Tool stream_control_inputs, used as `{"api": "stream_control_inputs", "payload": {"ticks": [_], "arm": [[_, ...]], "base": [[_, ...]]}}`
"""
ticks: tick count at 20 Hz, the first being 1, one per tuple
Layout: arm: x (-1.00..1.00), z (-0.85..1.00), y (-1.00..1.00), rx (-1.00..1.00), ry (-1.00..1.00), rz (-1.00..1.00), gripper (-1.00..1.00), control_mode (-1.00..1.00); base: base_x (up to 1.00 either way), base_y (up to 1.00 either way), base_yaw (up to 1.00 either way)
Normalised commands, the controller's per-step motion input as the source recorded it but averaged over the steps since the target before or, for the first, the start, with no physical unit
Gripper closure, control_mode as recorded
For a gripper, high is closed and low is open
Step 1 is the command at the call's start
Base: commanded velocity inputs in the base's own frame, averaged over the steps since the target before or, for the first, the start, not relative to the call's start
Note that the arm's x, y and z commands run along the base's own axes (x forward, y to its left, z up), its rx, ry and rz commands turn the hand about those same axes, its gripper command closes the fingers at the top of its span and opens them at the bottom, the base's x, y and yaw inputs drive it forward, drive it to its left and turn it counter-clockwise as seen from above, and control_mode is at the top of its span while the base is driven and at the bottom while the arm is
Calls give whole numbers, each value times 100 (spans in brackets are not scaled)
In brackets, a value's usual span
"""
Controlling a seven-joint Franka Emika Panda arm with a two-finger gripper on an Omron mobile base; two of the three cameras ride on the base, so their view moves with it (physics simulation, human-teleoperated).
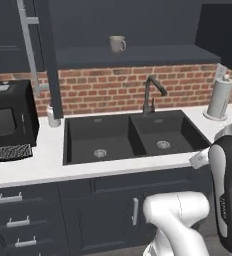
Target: Gather all objects into one cabinet and sort the glasses and bowls to opposite sides.
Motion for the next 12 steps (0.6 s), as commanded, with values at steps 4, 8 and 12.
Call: {"api": "stream_control_inputs", "payload": {"ticks": [4, 8, 12], "arm": [[0, 0, 0, 0, 0, 0, -100, 100], [0, 0, 0, 0, 0, 0, -100, 100], [0, 0, 0, 0, 0, 0, -100, 100]], "base": [[67, 14, 0], [78, 14, 0], [91, 1, 0]]}}
